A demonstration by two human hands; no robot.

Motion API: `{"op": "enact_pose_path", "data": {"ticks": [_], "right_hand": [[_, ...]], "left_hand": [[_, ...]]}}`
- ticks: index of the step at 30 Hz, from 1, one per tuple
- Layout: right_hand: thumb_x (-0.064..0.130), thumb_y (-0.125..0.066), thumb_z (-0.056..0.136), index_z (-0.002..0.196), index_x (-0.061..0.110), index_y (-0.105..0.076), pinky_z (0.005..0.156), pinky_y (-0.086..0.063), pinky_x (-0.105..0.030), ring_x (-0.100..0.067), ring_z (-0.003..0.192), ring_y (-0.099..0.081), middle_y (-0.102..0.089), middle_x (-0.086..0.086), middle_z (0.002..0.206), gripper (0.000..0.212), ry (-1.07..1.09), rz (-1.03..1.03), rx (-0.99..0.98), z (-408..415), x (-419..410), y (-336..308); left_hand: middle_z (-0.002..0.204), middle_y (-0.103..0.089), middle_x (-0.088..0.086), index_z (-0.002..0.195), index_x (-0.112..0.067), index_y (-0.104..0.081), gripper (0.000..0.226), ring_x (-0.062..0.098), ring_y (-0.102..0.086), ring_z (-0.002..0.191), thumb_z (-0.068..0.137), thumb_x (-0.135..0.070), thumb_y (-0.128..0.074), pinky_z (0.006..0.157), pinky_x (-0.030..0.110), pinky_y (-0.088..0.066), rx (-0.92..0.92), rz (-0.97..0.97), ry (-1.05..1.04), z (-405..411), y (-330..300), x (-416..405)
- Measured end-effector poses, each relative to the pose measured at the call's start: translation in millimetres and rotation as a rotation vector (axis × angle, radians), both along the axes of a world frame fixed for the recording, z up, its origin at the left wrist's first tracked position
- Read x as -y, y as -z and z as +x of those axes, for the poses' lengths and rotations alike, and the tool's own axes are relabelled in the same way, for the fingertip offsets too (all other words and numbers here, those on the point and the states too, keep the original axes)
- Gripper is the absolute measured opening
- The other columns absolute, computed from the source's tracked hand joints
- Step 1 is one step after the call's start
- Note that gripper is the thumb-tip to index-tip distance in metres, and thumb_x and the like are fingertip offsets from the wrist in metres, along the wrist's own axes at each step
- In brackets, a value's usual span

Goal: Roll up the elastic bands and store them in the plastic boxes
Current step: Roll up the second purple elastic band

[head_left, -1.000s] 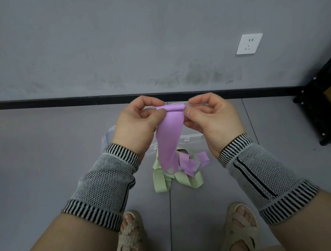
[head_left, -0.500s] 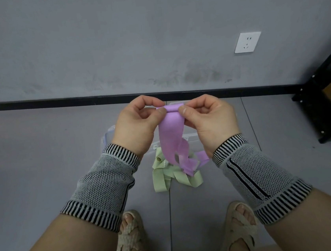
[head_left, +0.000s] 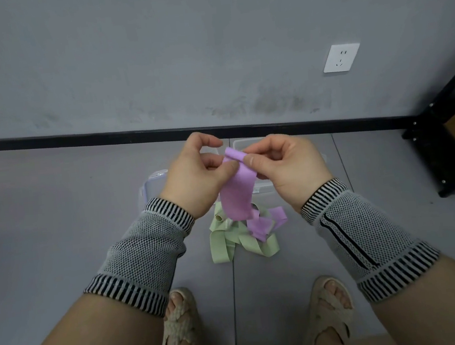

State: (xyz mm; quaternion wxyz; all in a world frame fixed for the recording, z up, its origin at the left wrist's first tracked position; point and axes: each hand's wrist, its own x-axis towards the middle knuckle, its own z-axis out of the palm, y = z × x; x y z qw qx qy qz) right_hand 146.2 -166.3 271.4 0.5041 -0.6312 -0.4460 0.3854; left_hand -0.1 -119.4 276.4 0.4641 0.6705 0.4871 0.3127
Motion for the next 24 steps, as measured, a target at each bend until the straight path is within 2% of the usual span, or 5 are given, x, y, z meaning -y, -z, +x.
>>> {"op": "enact_pose_path", "data": {"ticks": [3, 11, 17, 22, 24], "right_hand": [[0.007, -0.071, 0.081, 0.074, 0.020, -0.068, 0.079, -0.058, -0.041, -0.018, 0.075, -0.067, -0.072, -0.007, 0.079, 0.015, 0.061, -0.007, -0.053, 1.4, -0.7, 1.8], [0.000, -0.071, 0.078, 0.070, 0.019, -0.063, 0.075, -0.055, -0.038, -0.016, 0.071, -0.061, -0.065, -0.003, 0.071, 0.022, 0.057, 0.050, -0.095, -6.1, -1.7, 2.2], [-0.004, -0.071, 0.073, 0.066, 0.020, -0.064, 0.081, -0.056, -0.047, -0.022, 0.075, -0.062, -0.066, -0.008, 0.075, 0.026, 0.009, 0.049, -0.122, -6.6, -2.8, 3.3], [0.004, -0.072, 0.077, 0.070, 0.017, -0.069, 0.084, -0.055, -0.048, -0.025, 0.078, -0.064, -0.068, -0.014, 0.080, 0.015, -0.075, -0.025, -0.291, -0.5, -2.4, 1.9], [0.006, -0.069, 0.082, 0.076, 0.015, -0.066, 0.082, -0.055, -0.047, -0.023, 0.076, -0.063, -0.068, -0.020, 0.083, 0.011, -0.071, -0.031, -0.150, 1.7, -1.3, 1.5]], "left_hand": [[0.069, -0.062, -0.001, 0.103, -0.018, -0.050, 0.025, -0.001, -0.044, 0.041, 0.084, -0.009, -0.064, 0.045, 0.014, -0.035, -0.026, -0.008, 0.039, 0.2, -1.3, 0.3], [0.077, -0.068, 0.006, 0.100, -0.019, -0.054, 0.023, 0.016, -0.057, 0.069, 0.084, -0.005, -0.063, 0.068, 0.031, -0.047, 0.101, -0.044, 0.041, -0.2, -5.7, 1.8], [0.072, -0.064, 0.011, 0.088, -0.017, -0.058, 0.008, 0.001, -0.051, 0.049, 0.089, -0.009, -0.060, 0.046, 0.012, -0.040, 0.132, -0.044, 0.023, 1.9, -8.9, 5.5], [0.078, -0.067, 0.017, 0.083, -0.022, -0.057, 0.016, 0.014, -0.055, 0.068, 0.088, -0.007, -0.059, 0.061, 0.022, -0.044, 0.096, -0.019, 0.054, -0.6, -6.6, 2.4], [0.078, -0.066, 0.012, 0.081, -0.024, -0.055, 0.020, 0.012, -0.054, 0.066, 0.088, -0.005, -0.059, 0.058, 0.020, -0.043, 0.072, -0.006, 0.067, -0.9, -5.4, 1.8]]}}
